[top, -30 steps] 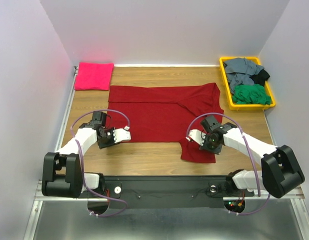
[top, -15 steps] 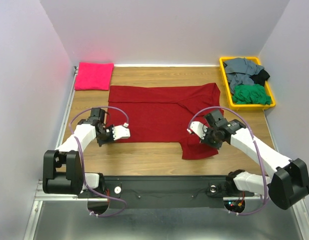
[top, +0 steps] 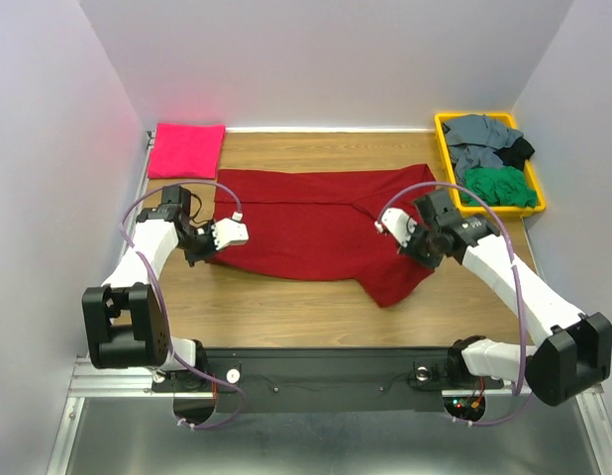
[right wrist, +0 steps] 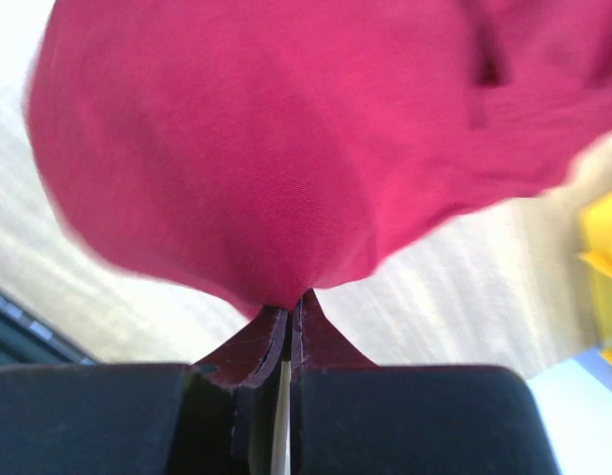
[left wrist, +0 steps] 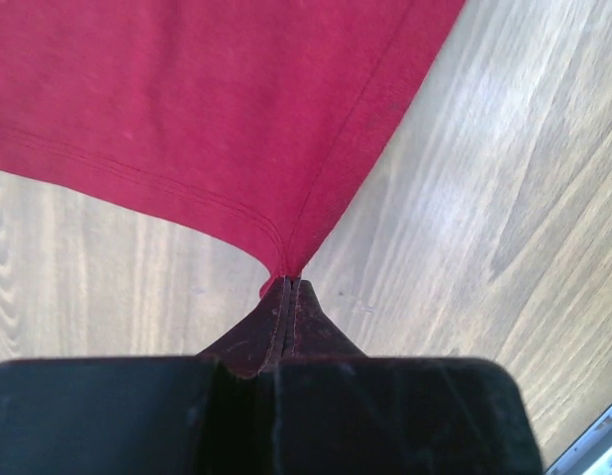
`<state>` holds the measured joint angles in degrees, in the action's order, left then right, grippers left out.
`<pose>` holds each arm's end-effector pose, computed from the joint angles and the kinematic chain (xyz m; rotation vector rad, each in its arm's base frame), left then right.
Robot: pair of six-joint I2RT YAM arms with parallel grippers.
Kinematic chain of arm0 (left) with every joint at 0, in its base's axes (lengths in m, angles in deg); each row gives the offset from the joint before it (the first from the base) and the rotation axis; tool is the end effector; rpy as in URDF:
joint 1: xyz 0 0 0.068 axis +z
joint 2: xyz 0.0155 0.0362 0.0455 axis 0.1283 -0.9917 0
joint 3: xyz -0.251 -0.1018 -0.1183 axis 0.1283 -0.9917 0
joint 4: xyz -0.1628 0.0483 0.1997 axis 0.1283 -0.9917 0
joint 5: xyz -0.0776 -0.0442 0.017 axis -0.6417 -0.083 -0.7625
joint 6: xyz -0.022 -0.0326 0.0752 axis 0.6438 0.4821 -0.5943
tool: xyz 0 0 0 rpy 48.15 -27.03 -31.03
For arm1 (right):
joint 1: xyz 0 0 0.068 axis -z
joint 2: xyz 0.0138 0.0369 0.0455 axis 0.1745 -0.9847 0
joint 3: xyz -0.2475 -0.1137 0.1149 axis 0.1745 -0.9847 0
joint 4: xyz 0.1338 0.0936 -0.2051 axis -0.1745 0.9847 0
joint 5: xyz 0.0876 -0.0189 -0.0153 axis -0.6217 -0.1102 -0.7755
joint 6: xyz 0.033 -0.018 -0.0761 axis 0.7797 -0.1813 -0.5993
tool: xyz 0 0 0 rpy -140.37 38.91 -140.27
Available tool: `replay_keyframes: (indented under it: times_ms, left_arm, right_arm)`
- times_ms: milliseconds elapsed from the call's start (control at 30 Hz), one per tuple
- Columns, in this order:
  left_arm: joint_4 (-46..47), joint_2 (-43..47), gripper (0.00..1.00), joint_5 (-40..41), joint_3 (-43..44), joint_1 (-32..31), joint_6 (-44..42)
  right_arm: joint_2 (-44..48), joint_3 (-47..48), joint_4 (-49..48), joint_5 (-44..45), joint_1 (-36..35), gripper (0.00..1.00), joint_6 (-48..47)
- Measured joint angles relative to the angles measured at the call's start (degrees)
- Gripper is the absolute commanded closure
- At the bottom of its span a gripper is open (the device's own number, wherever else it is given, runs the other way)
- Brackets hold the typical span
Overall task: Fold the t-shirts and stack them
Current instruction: Fold the tshirt
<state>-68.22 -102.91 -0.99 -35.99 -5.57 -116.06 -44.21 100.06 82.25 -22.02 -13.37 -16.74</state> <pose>0.2668 -0.0222 0.2158 1.6907 1.9405 -0.0888 0.2051 0.0941 0.2519 -1.4544 2.2871 -0.0020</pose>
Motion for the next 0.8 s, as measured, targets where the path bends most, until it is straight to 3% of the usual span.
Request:
replay_keyframes:
  times_ms: [433, 800]
  left_arm:
    - [-0.5, -9.1, 1.0, -4.1, 10.6, 1.6, 3.2]
    - [1.7, -16.7, 1.0, -5.6, 21.1, 2.0, 7.4]
  right_arm:
    - [-12.2, 14.9, -0.4, -3.5, 8.5, 0.99, -2.8]
    - [-22.6, 27.4, -0.8, -5.9, 11.5, 0.99, -4.4]
